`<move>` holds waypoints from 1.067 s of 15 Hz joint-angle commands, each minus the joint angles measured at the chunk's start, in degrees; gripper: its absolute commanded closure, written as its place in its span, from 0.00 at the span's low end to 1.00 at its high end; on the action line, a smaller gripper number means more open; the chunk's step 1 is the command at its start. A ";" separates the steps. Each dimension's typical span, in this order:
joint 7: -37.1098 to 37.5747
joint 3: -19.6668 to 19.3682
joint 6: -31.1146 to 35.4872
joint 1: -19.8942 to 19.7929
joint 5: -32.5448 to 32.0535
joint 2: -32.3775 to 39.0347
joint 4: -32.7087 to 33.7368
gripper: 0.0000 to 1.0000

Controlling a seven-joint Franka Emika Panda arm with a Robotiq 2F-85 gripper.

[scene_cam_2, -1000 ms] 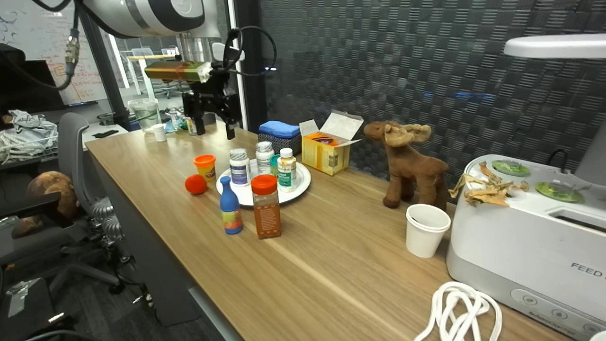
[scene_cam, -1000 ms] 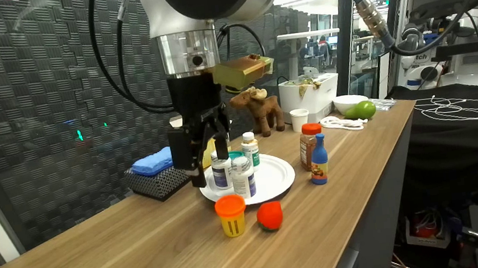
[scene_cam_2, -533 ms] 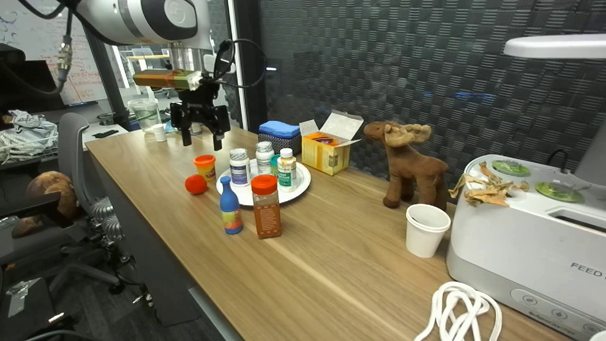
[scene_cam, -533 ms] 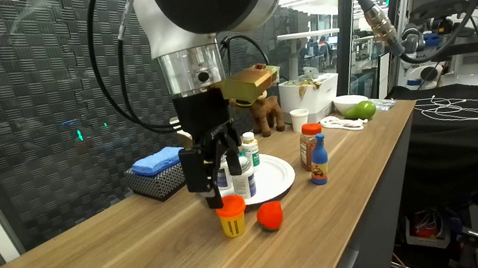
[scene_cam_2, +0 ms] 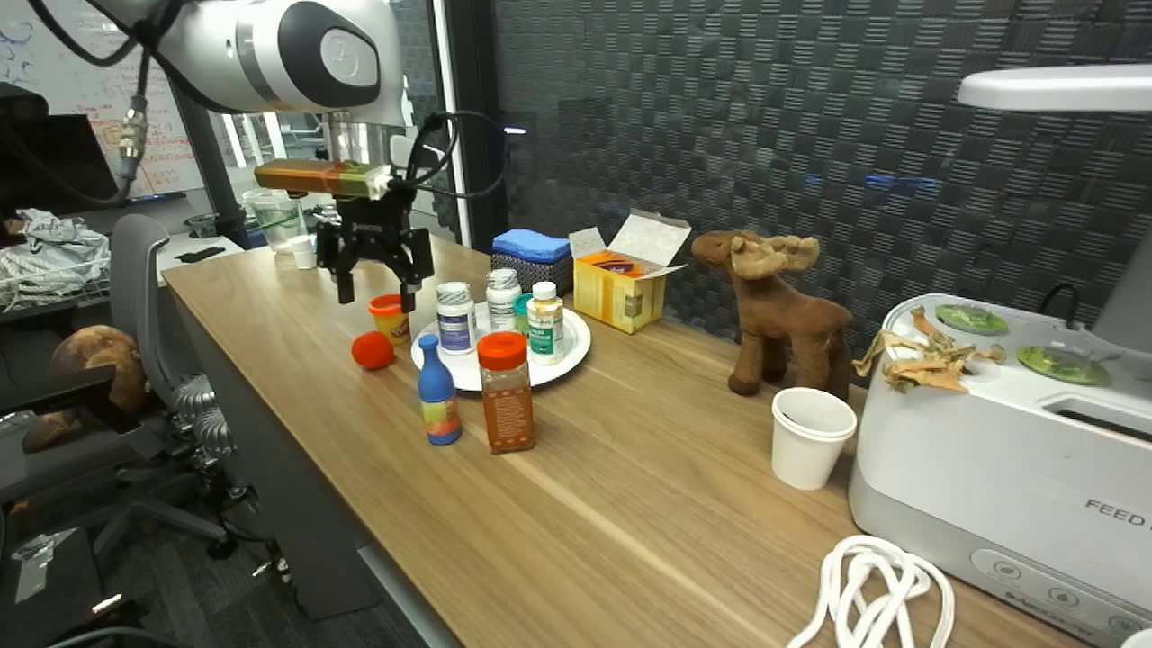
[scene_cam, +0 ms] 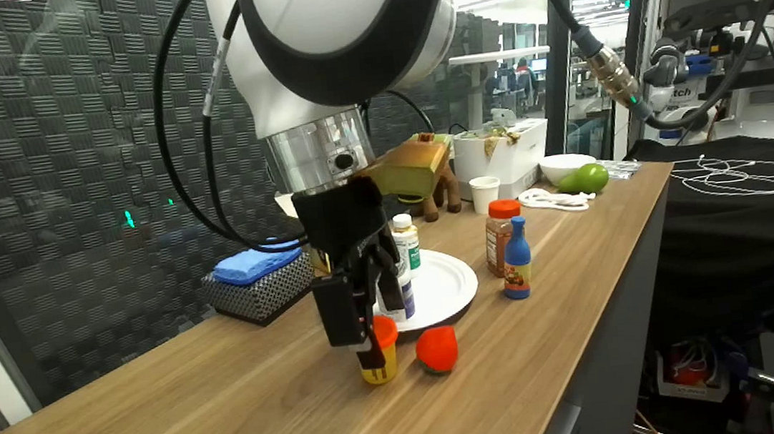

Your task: Put the bottles on the tray

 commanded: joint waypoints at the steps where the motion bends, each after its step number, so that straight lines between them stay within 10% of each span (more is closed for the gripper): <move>1: -2.04 0.27 0.30 -0.26 0.71 0.76 0.57 0.00; 3: -2.23 0.23 0.92 -0.26 0.61 0.98 0.56 0.03; 11: -2.34 0.18 4.73 -0.29 0.50 -0.27 0.42 0.70; 16: 0.02 -1.05 4.04 -0.79 -0.25 -3.62 3.41 0.71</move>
